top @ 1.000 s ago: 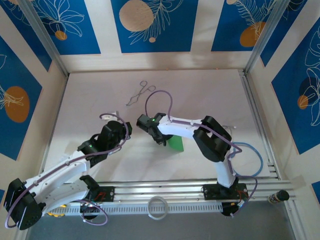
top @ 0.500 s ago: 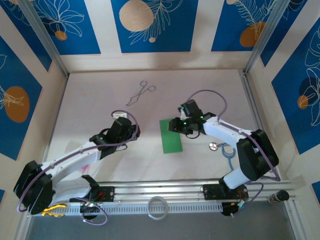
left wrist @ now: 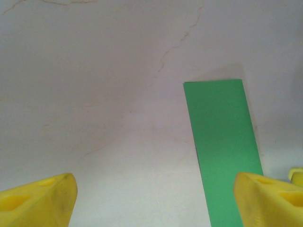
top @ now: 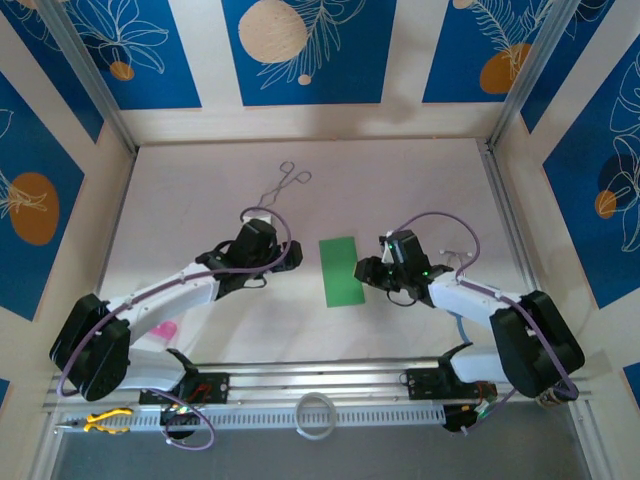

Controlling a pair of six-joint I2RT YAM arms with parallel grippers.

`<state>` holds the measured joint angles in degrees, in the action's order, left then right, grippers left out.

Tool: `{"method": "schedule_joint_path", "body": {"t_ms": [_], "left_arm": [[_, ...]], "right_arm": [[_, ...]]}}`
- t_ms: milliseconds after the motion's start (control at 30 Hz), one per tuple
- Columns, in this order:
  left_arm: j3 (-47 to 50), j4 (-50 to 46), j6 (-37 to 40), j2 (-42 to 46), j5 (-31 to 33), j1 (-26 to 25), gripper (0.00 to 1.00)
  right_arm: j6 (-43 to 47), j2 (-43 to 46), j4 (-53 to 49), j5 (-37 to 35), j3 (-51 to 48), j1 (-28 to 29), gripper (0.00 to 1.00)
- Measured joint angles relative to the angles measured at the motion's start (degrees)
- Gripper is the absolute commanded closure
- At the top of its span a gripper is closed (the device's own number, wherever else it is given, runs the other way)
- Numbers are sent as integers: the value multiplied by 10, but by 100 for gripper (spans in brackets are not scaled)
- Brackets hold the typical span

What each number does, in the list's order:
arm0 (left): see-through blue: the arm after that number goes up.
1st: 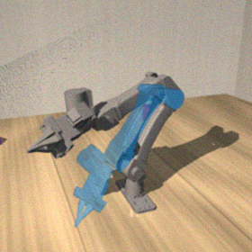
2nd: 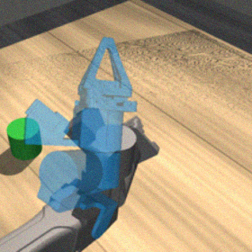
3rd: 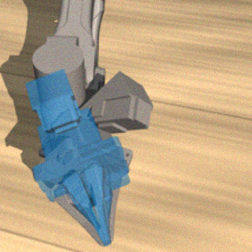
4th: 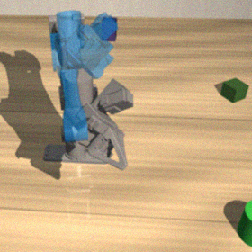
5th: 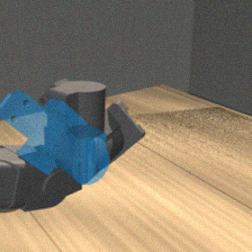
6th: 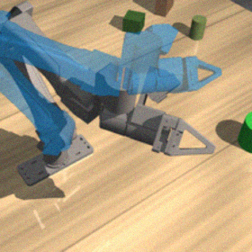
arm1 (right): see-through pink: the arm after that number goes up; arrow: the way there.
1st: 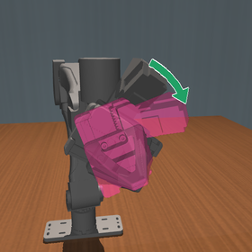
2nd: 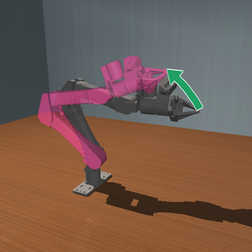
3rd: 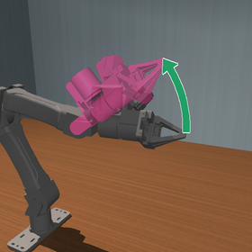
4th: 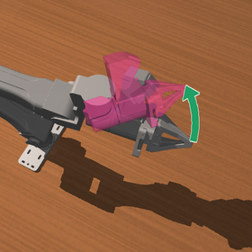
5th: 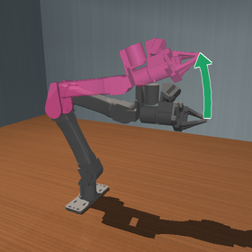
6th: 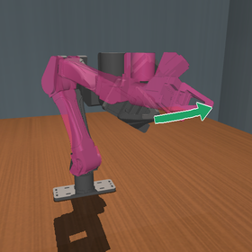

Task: Fold a paper plane with a square sheet of paper (pick it up from the middle)
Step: Turn over the paper at the center of the table, then third fold the triangle at the center of the table.

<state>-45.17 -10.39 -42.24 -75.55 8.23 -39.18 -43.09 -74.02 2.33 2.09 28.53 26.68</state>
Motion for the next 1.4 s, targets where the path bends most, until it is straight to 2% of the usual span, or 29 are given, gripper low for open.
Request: {"method": "schedule_joint_path", "body": {"t_ms": [267,400,567,700,867,1200,1300,1400], "left_arm": [[1,-25,-26,9,48,14,0],[15,-17,-23,23,35,29,0],[52,35,-25,22,-31,50,1],[63,77,-33,1,-87,51,9],[62,110,-42,-32,-139,52,12],[56,189,-83,-113,-243,52,42],[46,219,-102,-152,-280,52,46],[34,237,-116,-183,-308,51,47]], "right_arm": [[3,-5,25,14,-2,-6,66],[-3,-19,48,34,-2,-8,75],[-11,-60,62,51,0,-14,87],[-17,-100,74,70,2,-28,88],[-18,-125,87,87,6,-36,89],[-35,-154,118,103,2,-43,91],[-44,-154,127,103,-2,-44,91],[-53,-154,123,99,-2,-43,91]]}}
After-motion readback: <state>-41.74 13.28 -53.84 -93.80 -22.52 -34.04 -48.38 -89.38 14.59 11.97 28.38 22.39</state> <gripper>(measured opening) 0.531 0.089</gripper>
